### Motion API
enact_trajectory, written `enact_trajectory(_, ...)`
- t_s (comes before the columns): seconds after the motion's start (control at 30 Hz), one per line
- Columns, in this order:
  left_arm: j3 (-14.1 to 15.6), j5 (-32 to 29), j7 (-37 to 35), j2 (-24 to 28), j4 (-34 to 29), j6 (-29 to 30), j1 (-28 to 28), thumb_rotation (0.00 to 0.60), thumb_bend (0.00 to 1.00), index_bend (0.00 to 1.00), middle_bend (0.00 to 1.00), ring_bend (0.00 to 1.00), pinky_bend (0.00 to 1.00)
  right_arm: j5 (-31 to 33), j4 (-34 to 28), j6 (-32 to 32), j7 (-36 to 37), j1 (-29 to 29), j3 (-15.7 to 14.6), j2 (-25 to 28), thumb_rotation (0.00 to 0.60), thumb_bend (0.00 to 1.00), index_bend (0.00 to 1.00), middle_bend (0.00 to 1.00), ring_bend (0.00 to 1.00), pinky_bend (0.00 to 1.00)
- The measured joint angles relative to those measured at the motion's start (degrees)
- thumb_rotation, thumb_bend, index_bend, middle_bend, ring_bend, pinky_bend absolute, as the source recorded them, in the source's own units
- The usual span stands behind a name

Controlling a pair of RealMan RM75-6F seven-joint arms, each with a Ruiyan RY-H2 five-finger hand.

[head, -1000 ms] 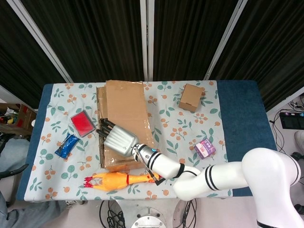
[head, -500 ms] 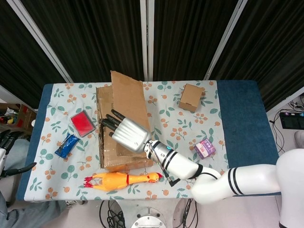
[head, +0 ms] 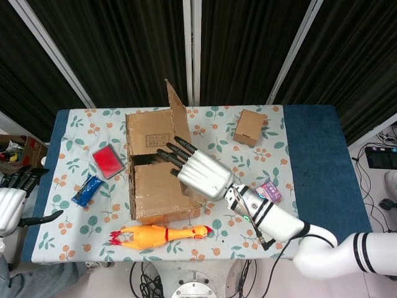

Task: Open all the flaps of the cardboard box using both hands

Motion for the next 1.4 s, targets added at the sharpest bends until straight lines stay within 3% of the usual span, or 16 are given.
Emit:
enact_trajectory(0.67,-0.5,0.0,8.2,0.9,-7.5,-2.6,-2.3,0.217,0.0,0.14,0.15,0.08,0.2,-21.9,-1.5,3.4,18.3,-20.4,-4.1,16.4,0.6,0.8,0.44,0.0,0.0,0.0)
enact_trajectory(0.77,-0.6,-0.2,8.7,1.1,-8.1,-2.7,-2.6,0.216,0.0,0.14,0.15,0.08,0.2,-24.2,-0.3,4.3,22.0,-22.9,-4.6,17.3,0.6,0.79,0.38,0.0,0.0,0.0)
enact_trajectory(1.03,-2.0,-0.5,7.8,1.0,-9.3,-4.1,-4.6,0.22,0.0,0.14,0.15,0.08,0.2,-32.6,4.4,11.8,33.5,-31.2,-5.1,18.6,0.6,0.72,0.03,0.0,0.0,0.0)
enact_trajectory(1.27,-4.2,-1.1,5.0,-0.5,-9.7,-8.8,-9.4,0.22,0.0,0.14,0.15,0.09,0.2,-36.0,7.7,20.5,37.7,-38.2,-5.3,18.5,0.6,0.7,0.0,0.0,0.0,0.0)
enact_trajectory(1.4,-6.7,-2.4,5.5,-3.5,-8.6,-12.2,-13.9,0.259,0.0,0.13,0.15,0.09,0.2,-37.5,9.7,25.7,42.6,-42.1,-5.3,18.6,0.6,0.7,0.0,0.0,0.0,0.0)
